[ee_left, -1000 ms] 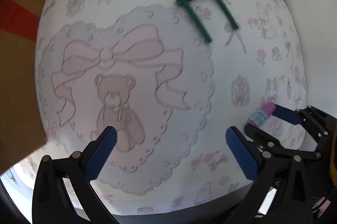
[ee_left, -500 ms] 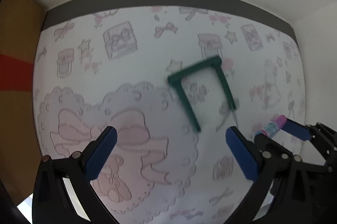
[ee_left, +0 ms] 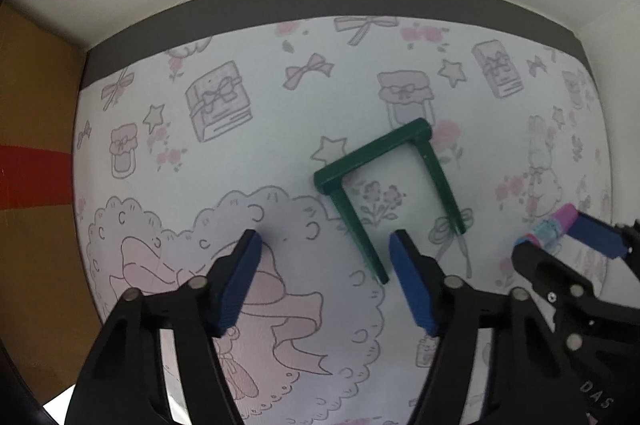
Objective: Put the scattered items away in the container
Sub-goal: 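Grasp the green U-frame leg with the left gripper while the right gripper holds the tube, then lift the green U-frame and purple tube and carry both over the box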
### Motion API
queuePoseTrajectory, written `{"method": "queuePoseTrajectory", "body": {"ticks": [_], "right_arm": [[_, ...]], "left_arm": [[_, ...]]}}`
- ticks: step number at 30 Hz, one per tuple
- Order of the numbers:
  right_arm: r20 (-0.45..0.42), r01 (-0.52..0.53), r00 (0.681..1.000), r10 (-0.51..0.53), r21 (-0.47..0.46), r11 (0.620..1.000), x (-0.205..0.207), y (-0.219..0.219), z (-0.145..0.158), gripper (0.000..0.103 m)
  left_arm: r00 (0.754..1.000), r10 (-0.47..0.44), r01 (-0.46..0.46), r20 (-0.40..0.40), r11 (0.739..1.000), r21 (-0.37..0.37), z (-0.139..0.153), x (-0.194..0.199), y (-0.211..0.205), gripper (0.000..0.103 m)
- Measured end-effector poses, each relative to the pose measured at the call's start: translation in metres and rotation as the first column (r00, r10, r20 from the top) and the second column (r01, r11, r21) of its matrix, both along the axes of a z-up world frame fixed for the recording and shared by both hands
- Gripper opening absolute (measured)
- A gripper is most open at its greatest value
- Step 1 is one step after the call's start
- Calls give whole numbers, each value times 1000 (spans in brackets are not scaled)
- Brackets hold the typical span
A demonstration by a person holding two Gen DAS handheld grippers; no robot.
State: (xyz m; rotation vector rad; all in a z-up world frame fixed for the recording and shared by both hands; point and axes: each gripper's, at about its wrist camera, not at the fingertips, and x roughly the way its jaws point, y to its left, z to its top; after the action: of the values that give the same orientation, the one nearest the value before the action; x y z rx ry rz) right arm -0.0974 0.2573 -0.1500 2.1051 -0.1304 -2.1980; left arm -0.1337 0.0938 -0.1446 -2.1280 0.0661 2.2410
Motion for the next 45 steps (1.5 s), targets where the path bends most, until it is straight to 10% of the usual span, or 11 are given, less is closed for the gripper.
{"method": "queuePoseTrajectory", "body": {"ticks": [12, 28, 45], "right_arm": [[-1, 1, 1000, -1, -7, 1000, 7, 4, 3, 60], [-12, -7, 1000, 7, 2, 1000, 5, -28, -4, 60], [-145, -16, 989, 19, 23, 1000, 16, -45, 64, 60]], "left_arm": [[1000, -18, 19, -25, 999, 41, 9, 15, -4, 8], [999, -28, 31, -26, 993, 116, 37, 61, -20, 7], [981, -11, 40, -192, 989, 145, 104, 57, -49, 7]]}}
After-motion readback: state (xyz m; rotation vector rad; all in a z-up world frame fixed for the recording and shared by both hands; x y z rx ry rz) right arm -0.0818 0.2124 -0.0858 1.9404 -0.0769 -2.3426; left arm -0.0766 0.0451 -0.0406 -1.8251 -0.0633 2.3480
